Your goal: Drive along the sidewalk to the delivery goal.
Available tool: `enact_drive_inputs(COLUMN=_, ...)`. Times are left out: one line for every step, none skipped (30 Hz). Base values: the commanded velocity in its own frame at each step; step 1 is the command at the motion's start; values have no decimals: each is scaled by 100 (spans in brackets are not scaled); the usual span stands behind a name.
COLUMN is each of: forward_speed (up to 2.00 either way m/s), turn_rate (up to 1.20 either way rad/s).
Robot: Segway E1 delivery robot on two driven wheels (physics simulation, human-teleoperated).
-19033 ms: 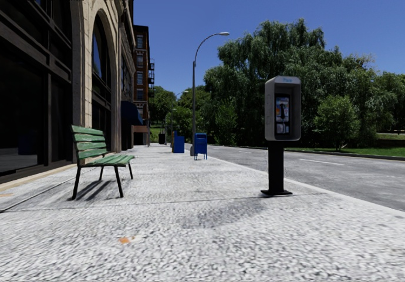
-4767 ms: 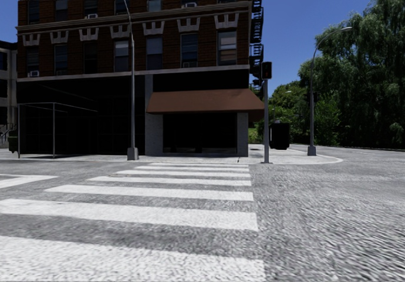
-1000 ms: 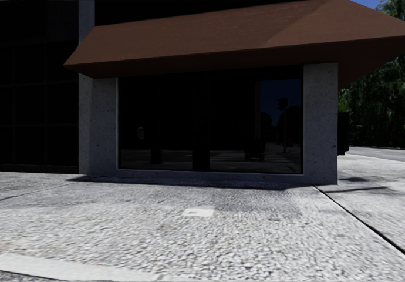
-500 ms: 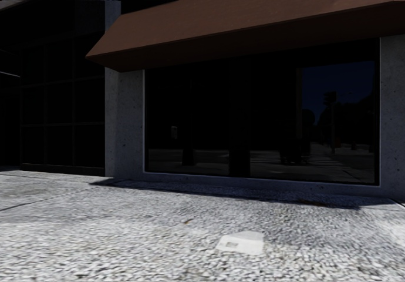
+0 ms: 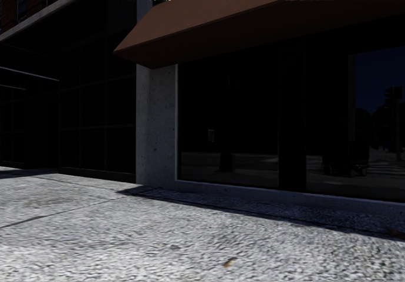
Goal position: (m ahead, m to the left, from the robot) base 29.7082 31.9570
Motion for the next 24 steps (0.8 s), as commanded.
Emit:
enact_drive_inputs(forward_speed=136, turn_rate=58)
enact_drive_inputs(forward_speed=136, turn_rate=58)
enact_drive_inputs(forward_speed=136, turn_rate=58)
enact_drive_inputs(forward_speed=136, turn_rate=58)
enact_drive_inputs(forward_speed=136, turn_rate=58)
enact_drive_inputs(forward_speed=136, turn_rate=58)
enact_drive_inputs(forward_speed=136, turn_rate=58)
enact_drive_inputs(forward_speed=136, turn_rate=58)
enact_drive_inputs(forward_speed=136, turn_rate=58)
enact_drive_inputs(forward_speed=136, turn_rate=58)
enact_drive_inputs(forward_speed=136, turn_rate=58)
enact_drive_inputs(forward_speed=136, turn_rate=58)
enact_drive_inputs(forward_speed=136, turn_rate=58)
enact_drive_inputs(forward_speed=136, turn_rate=58)
enact_drive_inputs(forward_speed=136, turn_rate=58)
enact_drive_inputs(forward_speed=136, turn_rate=58)
enact_drive_inputs(forward_speed=136, turn_rate=58)
enact_drive_inputs(forward_speed=136, turn_rate=58)
enact_drive_inputs(forward_speed=136, turn_rate=58)
enact_drive_inputs(forward_speed=136, turn_rate=58)
enact_drive_inputs(forward_speed=136, turn_rate=58)
enact_drive_inputs(forward_speed=136, turn_rate=58)
enact_drive_inputs(forward_speed=136, turn_rate=58)
enact_drive_inputs(forward_speed=136, turn_rate=58)
